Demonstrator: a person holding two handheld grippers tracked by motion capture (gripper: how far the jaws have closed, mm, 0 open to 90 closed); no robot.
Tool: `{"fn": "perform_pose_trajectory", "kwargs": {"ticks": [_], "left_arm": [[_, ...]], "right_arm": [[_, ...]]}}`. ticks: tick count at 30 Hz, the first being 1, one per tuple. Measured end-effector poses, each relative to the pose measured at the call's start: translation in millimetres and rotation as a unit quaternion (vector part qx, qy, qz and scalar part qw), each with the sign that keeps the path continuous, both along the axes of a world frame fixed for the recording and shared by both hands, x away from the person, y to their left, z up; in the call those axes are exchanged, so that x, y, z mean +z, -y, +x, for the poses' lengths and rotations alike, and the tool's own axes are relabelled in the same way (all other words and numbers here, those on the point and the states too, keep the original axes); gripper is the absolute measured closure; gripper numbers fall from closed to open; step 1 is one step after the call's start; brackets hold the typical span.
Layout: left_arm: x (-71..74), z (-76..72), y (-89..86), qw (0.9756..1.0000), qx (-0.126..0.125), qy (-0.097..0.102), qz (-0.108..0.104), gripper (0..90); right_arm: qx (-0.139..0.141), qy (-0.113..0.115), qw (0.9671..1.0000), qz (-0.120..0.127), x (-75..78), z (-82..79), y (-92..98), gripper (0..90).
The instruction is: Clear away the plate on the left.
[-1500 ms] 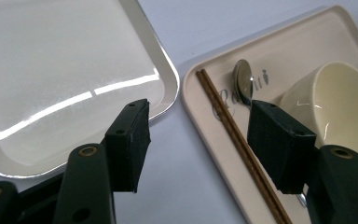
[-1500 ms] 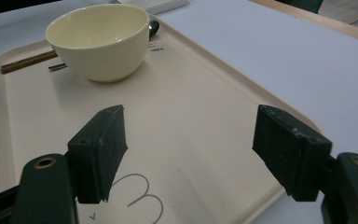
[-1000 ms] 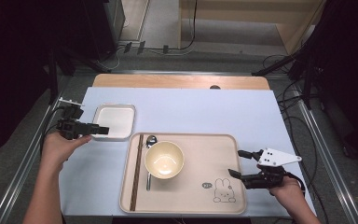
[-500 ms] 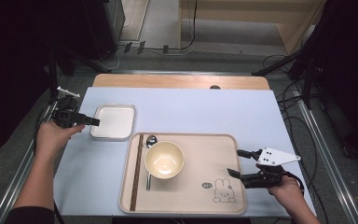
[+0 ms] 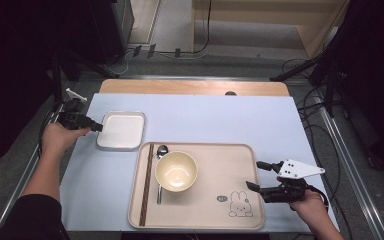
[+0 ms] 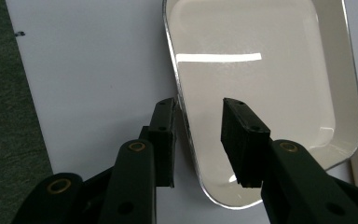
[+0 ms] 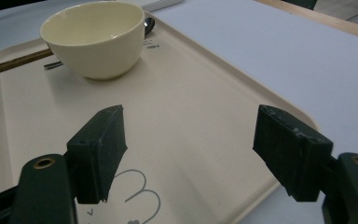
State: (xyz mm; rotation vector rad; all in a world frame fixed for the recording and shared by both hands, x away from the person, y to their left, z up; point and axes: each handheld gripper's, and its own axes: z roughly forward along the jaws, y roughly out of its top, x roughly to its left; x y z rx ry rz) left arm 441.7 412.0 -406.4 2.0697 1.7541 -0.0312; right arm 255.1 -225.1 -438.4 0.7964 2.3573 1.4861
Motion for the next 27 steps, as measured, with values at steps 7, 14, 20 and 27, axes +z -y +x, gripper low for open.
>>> {"fn": "perform_pose_trajectory", "kwargs": {"ticks": [7, 14, 20, 27], "left_arm": [[-15.7, 8.9, -2.6, 0.9996, 0.006, -0.025, -0.008, 67.6], [-20.0, 14.2, 0.3, 0.9992, 0.007, -0.039, -0.007, 75.6], [-20.4, 14.8, 1.7, 0.9991, 0.005, -0.043, -0.001, 84.4], [-19.0, 20.6, 3.7, 0.9964, 0.028, -0.080, -0.009, 87.8]], "right_arm": [[-0.005, -0.003, 1.0000, 0.005, 0.2, -2.7, 2.3, 25.0], [0.004, -0.016, 0.9998, 0.012, 0.4, -3.4, -2.1, 20.7], [0.003, -0.022, 0.9994, 0.026, 1.4, -2.1, -11.1, 18.3], [0.002, -0.090, 0.9958, 0.020, 5.1, 5.8, -16.8, 16.7]]}}
